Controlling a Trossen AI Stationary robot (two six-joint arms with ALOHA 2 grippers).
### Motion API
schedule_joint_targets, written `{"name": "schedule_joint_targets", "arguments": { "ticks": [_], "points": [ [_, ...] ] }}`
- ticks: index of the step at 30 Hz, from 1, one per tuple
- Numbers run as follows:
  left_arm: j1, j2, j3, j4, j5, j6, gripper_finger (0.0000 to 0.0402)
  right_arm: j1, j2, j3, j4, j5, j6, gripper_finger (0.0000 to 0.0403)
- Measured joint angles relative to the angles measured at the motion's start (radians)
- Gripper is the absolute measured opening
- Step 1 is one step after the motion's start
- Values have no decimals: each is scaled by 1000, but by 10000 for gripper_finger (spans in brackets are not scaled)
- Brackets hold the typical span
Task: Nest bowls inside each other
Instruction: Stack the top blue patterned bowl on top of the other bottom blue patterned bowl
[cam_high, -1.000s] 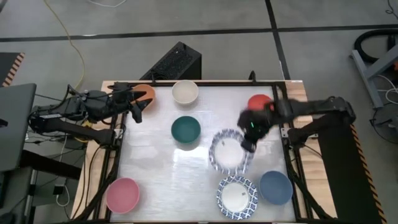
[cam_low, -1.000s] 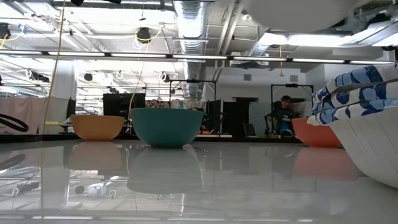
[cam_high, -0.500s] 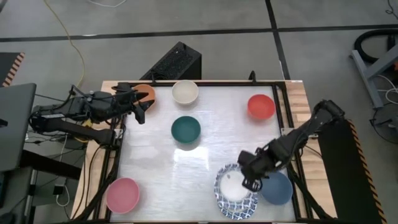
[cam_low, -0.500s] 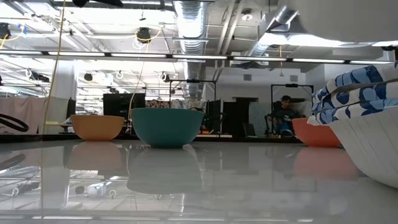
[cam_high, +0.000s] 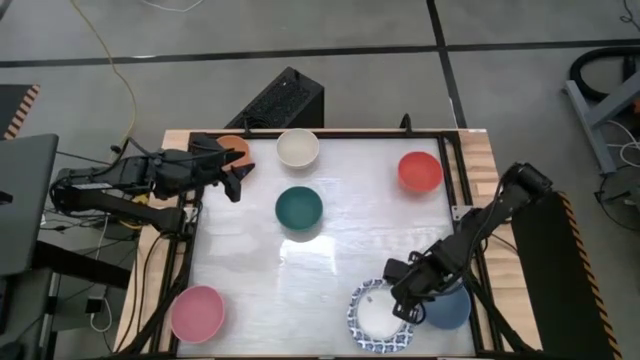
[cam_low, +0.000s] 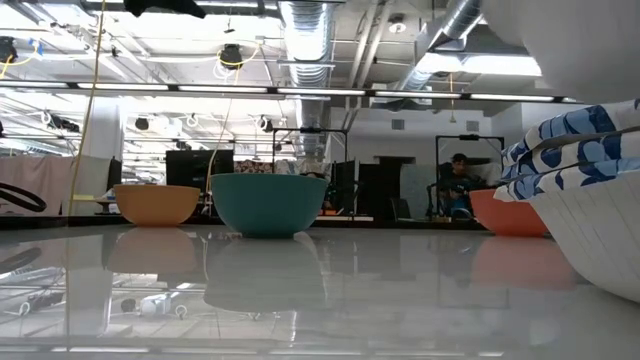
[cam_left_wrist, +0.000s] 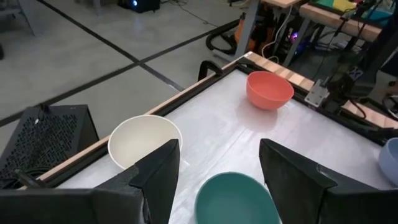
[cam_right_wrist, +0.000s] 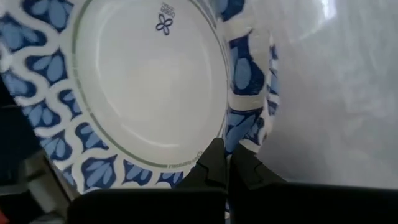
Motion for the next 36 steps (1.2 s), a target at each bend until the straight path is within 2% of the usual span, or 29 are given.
{"name": "schedule_joint_targets", "arguments": {
  "ticks": [4, 8, 16, 24, 36],
  "points": [
    [0, -2, 0, 1, -1, -5, 210, 0, -52, -94, 104, -31, 30, 8],
    [0, 0, 0, 0, -1, -9, 210, 0, -76, -157, 223, -106, 39, 8],
    [0, -1, 0, 0, -13, -10, 210, -17, -74, -199, 223, -116, 45, 7],
    [0, -1, 0, 0, -37, -10, 210, -73, -53, -208, 221, -124, -20, 7],
    [0, -1, 0, -1, -36, -7, 210, -78, -31, -208, 226, -169, -40, 16]
  ]
}}
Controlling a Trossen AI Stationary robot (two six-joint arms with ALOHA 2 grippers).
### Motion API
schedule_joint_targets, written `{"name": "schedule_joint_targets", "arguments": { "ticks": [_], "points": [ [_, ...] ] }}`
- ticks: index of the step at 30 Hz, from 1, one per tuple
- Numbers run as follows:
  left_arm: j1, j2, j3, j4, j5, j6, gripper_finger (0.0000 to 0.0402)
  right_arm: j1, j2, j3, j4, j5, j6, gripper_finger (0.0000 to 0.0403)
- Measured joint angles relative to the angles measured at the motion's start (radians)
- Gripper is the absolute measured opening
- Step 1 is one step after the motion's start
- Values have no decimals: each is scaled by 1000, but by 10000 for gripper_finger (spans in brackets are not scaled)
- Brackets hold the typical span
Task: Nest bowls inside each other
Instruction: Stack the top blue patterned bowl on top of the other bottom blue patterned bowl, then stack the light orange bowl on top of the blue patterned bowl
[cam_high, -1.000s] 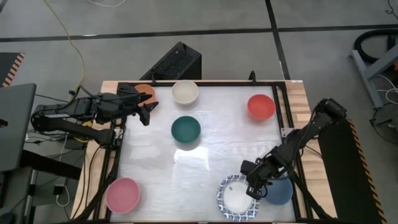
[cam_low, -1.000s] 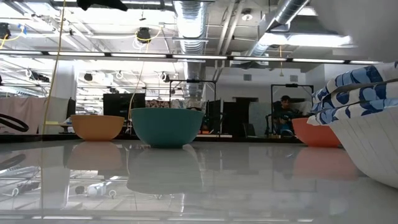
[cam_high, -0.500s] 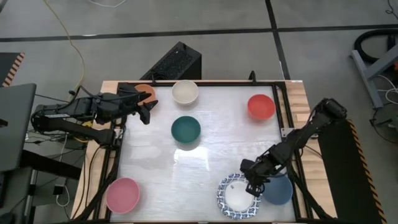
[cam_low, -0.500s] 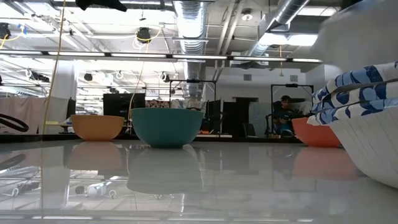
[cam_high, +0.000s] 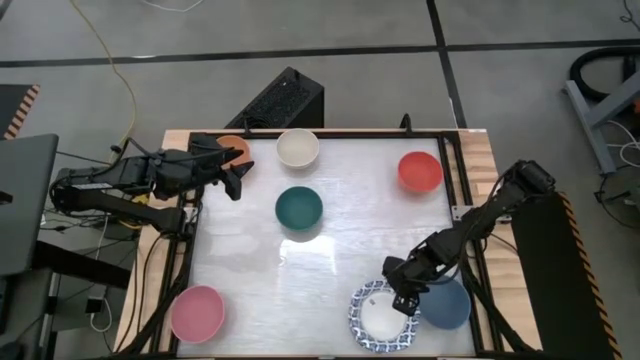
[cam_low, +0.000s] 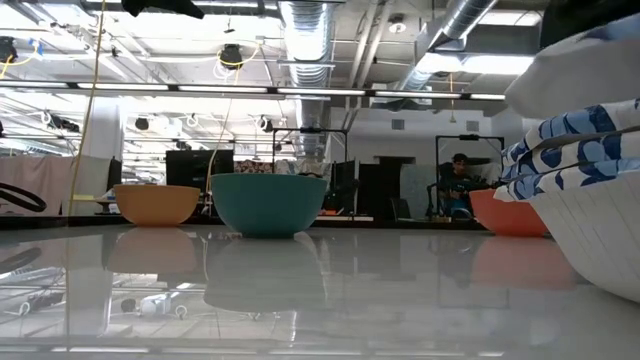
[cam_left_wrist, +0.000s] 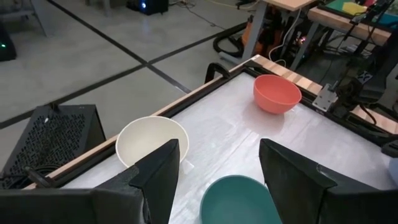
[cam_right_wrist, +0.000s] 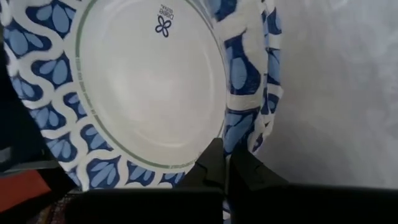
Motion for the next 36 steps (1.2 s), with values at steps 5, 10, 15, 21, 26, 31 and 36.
{"name": "schedule_joint_targets", "arguments": {
  "ticks": [5, 10, 15, 21, 26, 31, 36],
  "points": [
    [0, 0, 0, 0, 0, 0, 210, 0, 0, 0, 13, -20, 5, 52],
    [0, 0, 0, 0, 0, 8, 210, -1, 0, 0, 26, -36, 6, 112],
    [0, 0, 0, 0, 0, 9, 210, -21, 0, 0, 26, -36, -7, 166],
    [0, 0, 0, 0, 0, 9, 210, -41, -16, 0, 21, 34, -26, 186],
    [0, 0, 0, 0, 0, 9, 210, -40, -54, 0, 14, 68, -37, 178],
    [0, 0, 0, 0, 9, 8, 210, -40, -85, 1, -21, 117, -37, 172],
    [0, 0, 0, 0, 73, 8, 210, -46, -139, 1, -31, 268, -37, 167]
  ]
}}
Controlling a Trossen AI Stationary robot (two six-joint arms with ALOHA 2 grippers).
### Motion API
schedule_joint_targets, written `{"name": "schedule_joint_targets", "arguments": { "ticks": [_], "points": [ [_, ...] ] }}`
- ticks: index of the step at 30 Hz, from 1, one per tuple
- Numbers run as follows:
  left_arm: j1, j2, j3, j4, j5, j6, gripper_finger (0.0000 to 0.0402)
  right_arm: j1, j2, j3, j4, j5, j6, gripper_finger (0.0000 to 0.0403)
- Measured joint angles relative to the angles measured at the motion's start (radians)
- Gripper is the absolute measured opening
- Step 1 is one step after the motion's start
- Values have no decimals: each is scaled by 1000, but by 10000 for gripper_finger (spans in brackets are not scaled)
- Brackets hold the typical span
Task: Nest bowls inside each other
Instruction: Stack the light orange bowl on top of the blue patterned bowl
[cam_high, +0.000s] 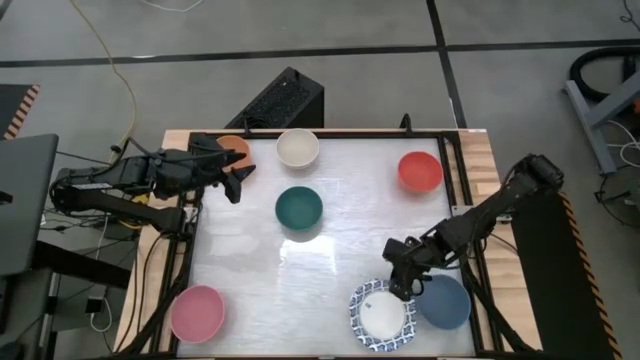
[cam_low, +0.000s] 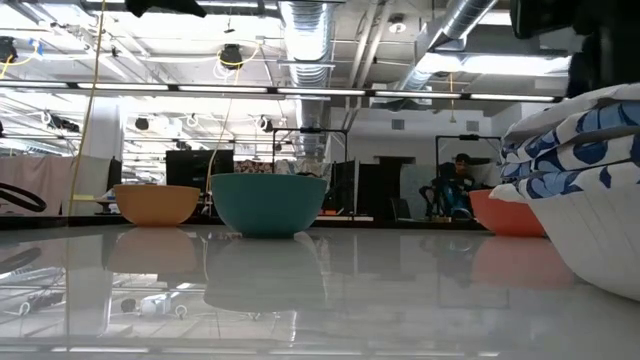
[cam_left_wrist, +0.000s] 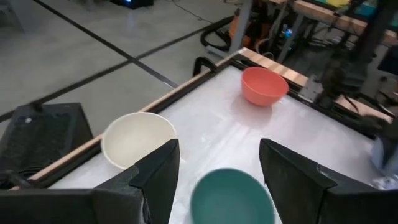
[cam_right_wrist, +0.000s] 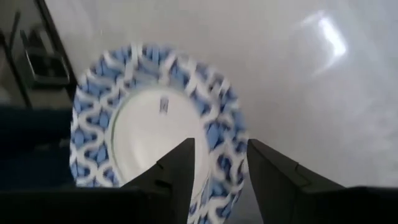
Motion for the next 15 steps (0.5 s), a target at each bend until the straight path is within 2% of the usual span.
{"name": "schedule_joint_targets", "arguments": {
  "ticks": [4, 10, 15],
  "points": [
    [0, 0, 0, -38, 10, -1, 210, -15, -43, 0, -63, 88, 3, 166],
    [32, 69, 1, -228, -99, -60, 210, -55, -79, 0, -107, 119, -4, 166],
    [116, 183, 1, -260, -63, -19, 210, -94, -80, 0, -103, 119, -8, 165]
  ]
}}
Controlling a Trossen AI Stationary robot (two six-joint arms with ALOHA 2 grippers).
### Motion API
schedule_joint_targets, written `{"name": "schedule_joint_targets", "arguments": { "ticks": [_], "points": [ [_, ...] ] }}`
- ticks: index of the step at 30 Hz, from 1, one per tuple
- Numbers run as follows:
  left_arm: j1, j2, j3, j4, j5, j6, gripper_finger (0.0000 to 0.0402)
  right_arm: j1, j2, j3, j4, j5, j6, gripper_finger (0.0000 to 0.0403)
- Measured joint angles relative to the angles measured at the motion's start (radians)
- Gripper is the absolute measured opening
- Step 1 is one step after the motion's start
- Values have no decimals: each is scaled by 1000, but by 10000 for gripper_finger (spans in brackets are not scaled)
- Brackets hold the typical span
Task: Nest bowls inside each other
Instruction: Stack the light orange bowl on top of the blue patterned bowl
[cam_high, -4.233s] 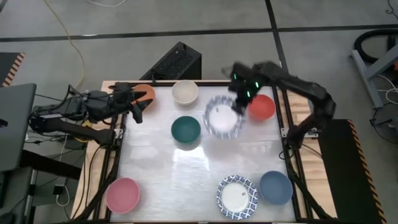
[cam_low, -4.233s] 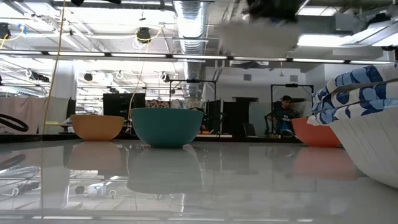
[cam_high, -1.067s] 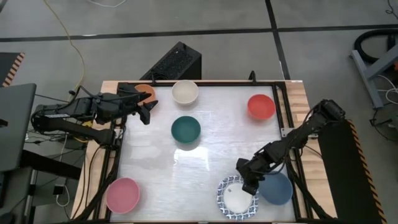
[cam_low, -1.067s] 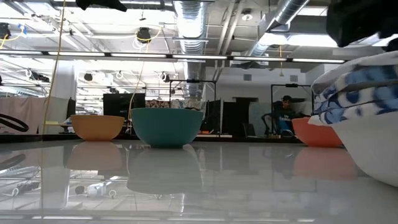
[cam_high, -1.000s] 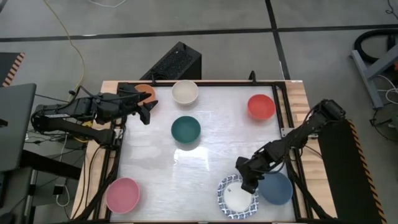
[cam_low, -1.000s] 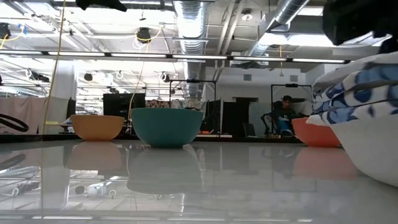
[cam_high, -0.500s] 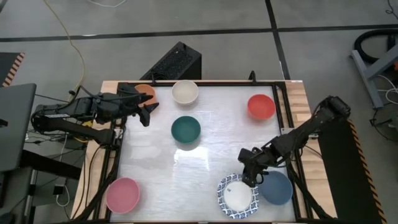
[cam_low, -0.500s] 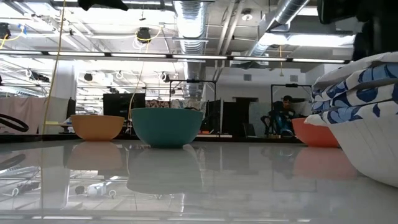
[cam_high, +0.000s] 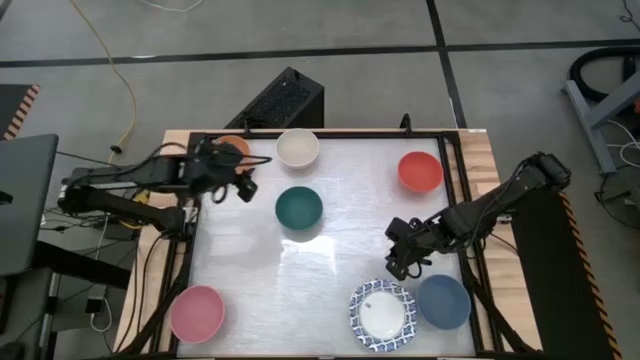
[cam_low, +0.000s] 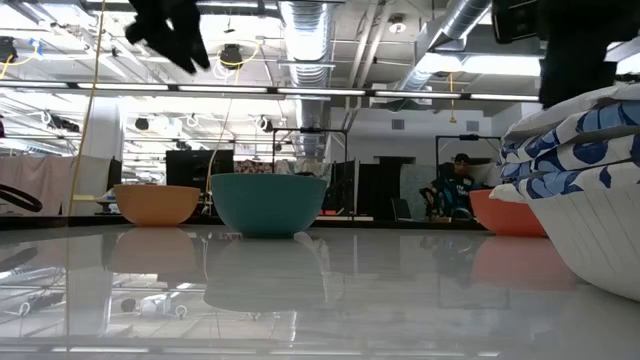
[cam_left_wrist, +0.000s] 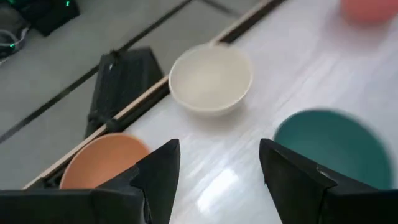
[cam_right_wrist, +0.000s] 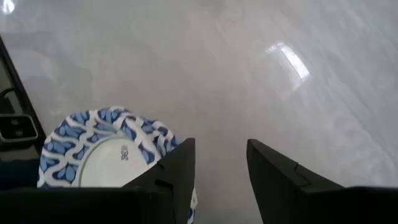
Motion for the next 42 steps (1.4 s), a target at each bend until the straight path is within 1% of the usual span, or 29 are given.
{"name": "schedule_joint_targets", "arguments": {
  "ticks": [3, 6, 9, 13, 15, 19, 23, 27, 32, 42],
  "points": [
    [67, 77, 0, -4, 54, 80, 211, -14, 0, 0, 0, 0, 0, 166],
    [139, 134, 0, -2, 74, 152, 211, -18, 0, 0, 0, 0, 0, 166],
    [213, 166, 0, 12, 111, 234, 211, -16, 0, 0, 0, 0, 0, 166],
    [330, 197, 0, 11, 201, 336, 211, -15, 0, 0, 0, 0, 0, 166],
    [383, 213, 0, 12, 236, 371, 211, -15, 0, 0, 0, 1, 0, 166],
    [466, 247, 0, 13, 250, 426, 211, -15, 0, 0, 0, 8, 5, 166],
    [533, 296, 0, 10, 325, 439, 211, -15, 0, 0, -1, 8, 6, 166],
    [563, 360, -2, -15, 349, 439, 211, -15, 0, 0, -1, 8, 3, 166],
    [566, 419, -2, -27, 349, 435, 211, -15, 0, 0, -1, 8, 3, 166],
    [575, 512, -5, -22, 311, 429, 211, -15, 0, 0, -1, 8, 5, 166]
  ]
}}
